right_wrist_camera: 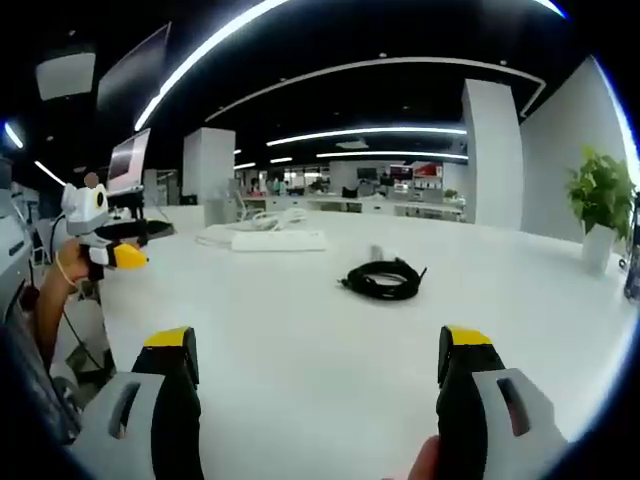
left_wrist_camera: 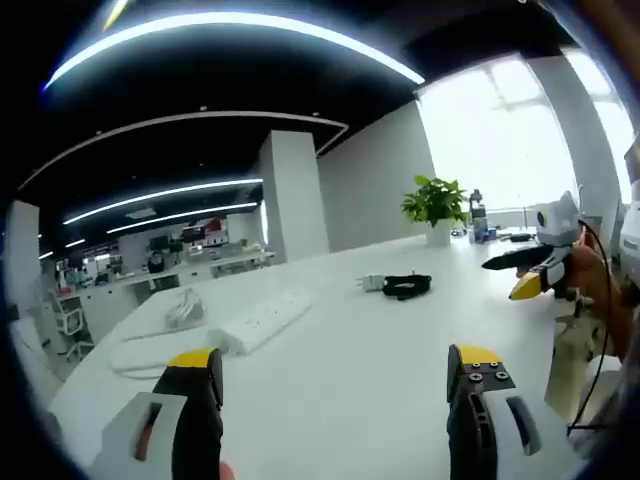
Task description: Straighten the power strip on the desk, plug the charger into it
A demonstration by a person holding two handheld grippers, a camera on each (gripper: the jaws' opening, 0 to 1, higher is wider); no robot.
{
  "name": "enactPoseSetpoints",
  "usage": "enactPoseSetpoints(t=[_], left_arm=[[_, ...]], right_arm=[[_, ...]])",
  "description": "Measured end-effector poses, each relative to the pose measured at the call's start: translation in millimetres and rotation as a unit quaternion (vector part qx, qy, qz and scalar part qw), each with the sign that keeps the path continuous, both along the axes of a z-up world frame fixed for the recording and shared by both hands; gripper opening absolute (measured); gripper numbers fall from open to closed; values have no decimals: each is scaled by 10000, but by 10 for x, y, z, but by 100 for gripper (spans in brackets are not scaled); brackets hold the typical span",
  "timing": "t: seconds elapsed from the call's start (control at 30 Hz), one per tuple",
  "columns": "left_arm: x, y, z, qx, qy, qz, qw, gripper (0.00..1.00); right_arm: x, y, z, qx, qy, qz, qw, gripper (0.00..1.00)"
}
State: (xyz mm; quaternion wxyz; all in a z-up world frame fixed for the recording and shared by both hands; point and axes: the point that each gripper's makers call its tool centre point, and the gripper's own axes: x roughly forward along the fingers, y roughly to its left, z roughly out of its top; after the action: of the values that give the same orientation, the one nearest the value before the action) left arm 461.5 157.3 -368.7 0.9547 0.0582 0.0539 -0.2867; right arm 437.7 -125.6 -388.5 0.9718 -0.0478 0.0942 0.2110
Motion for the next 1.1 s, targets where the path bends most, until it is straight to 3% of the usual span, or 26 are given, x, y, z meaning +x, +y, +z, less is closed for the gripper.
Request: enactPoseSetpoints(t=[0.57,0.8,1.1], left_arm=[[3,-43,30,20,-34,-77,10000,98],[28,-54,27,237,-54,-93,9997,99],[52,-76,38,260,-39,-111,9996,99]], right_arm=[[62,52,73,-160,-58,164,9997,100],[169,97,100,-236,-90,354,9991,100],[295,152,185,-56,-172,429,9989,100]])
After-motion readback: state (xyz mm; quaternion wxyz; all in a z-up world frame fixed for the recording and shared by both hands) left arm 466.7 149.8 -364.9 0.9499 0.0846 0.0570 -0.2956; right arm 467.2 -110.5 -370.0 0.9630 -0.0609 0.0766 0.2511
